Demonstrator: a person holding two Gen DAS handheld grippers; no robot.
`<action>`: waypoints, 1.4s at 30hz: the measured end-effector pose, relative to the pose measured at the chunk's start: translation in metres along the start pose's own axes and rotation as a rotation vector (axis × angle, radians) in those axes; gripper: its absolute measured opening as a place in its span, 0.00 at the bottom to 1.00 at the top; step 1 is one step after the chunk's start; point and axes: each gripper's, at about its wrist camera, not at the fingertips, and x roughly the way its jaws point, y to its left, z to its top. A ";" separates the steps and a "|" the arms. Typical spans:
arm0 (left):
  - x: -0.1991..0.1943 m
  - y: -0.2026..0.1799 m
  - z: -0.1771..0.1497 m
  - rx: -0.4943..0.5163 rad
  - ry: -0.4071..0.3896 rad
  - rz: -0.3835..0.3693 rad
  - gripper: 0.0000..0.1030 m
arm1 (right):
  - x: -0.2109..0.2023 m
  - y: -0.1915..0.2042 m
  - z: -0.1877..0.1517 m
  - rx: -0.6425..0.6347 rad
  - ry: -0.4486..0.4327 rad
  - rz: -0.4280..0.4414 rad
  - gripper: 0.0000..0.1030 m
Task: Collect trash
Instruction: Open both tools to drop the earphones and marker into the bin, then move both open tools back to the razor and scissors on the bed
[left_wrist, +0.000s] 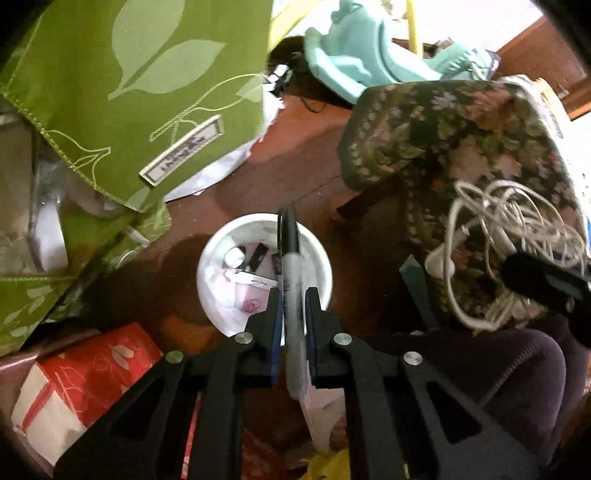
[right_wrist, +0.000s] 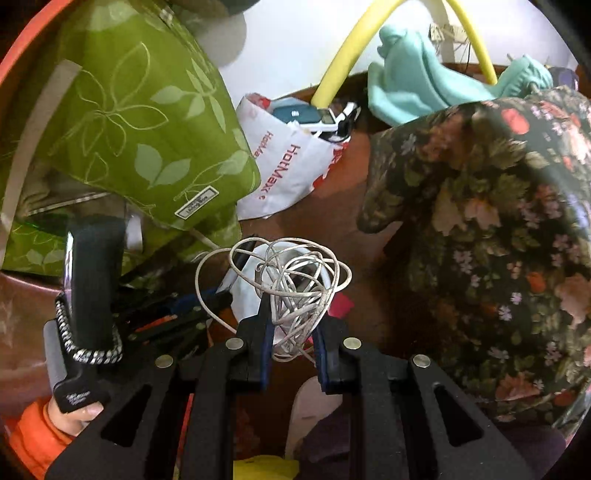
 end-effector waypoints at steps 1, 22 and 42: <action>0.002 0.002 0.001 -0.007 0.011 0.010 0.23 | 0.003 0.002 0.000 -0.002 0.005 0.002 0.17; -0.024 0.014 -0.017 0.010 -0.014 0.044 0.27 | 0.022 0.025 0.011 -0.006 0.103 0.104 0.44; -0.122 -0.131 0.000 0.257 -0.254 0.015 0.27 | -0.129 -0.066 -0.020 0.055 -0.261 -0.042 0.44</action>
